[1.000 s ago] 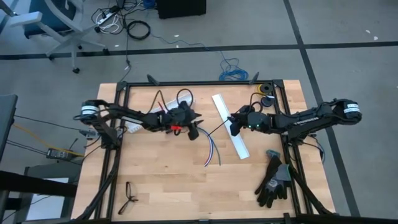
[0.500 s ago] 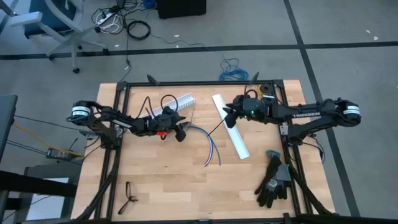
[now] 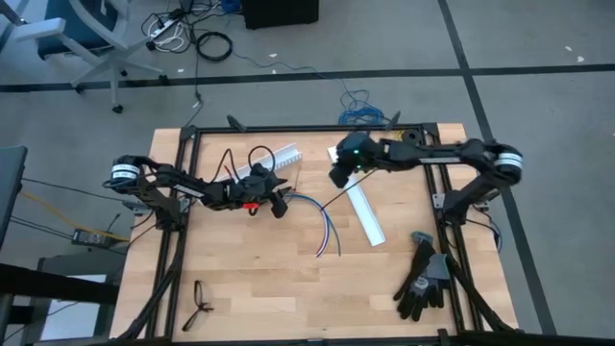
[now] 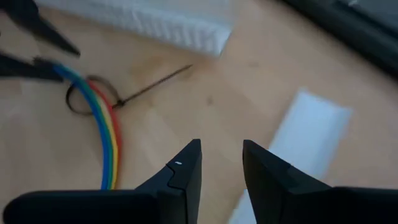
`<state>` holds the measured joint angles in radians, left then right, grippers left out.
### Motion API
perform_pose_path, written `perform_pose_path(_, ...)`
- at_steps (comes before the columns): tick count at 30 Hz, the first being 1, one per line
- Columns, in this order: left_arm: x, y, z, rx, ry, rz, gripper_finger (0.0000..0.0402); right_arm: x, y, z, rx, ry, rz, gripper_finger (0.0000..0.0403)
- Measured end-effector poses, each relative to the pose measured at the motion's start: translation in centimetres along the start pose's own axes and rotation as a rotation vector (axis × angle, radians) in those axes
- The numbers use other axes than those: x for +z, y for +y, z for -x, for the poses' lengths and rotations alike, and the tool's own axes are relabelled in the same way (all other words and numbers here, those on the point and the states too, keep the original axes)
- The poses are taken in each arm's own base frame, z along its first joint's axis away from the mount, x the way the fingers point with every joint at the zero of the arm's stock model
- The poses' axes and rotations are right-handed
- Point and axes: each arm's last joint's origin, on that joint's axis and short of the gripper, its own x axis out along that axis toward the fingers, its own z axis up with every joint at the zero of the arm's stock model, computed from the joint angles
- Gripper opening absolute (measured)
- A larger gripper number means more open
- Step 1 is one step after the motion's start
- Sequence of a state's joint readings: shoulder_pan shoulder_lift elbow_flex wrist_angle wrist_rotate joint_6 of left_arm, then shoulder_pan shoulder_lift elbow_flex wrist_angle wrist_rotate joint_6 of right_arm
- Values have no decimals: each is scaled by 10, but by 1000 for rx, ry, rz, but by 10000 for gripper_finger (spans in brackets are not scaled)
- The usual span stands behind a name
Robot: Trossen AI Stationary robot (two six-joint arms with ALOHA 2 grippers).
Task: Ziptie cables
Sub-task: Wrap the cable wires with the black zip tie
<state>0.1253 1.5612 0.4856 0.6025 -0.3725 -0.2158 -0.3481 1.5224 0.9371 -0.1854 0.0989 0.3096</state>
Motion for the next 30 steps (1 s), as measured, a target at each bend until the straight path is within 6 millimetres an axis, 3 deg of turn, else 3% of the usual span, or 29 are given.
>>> perform_pose_path(6, -1, 0, 0, -1, 13, 5, 142, -13, 5, -40, 97, 60, -13, 101)
perform_pose_path(14, -5, 1, 0, 7, 48, 6, 142, -19, 16, -70, 260, 33, -52, 102)
perform_pose_path(24, -8, 3, -1, 18, 95, 9, 142, -18, 20, -74, 289, -5, -45, 102)
perform_pose_path(30, 3, -2, -10, 9, 95, 16, 142, -19, 20, -73, 292, 6, -44, 103)
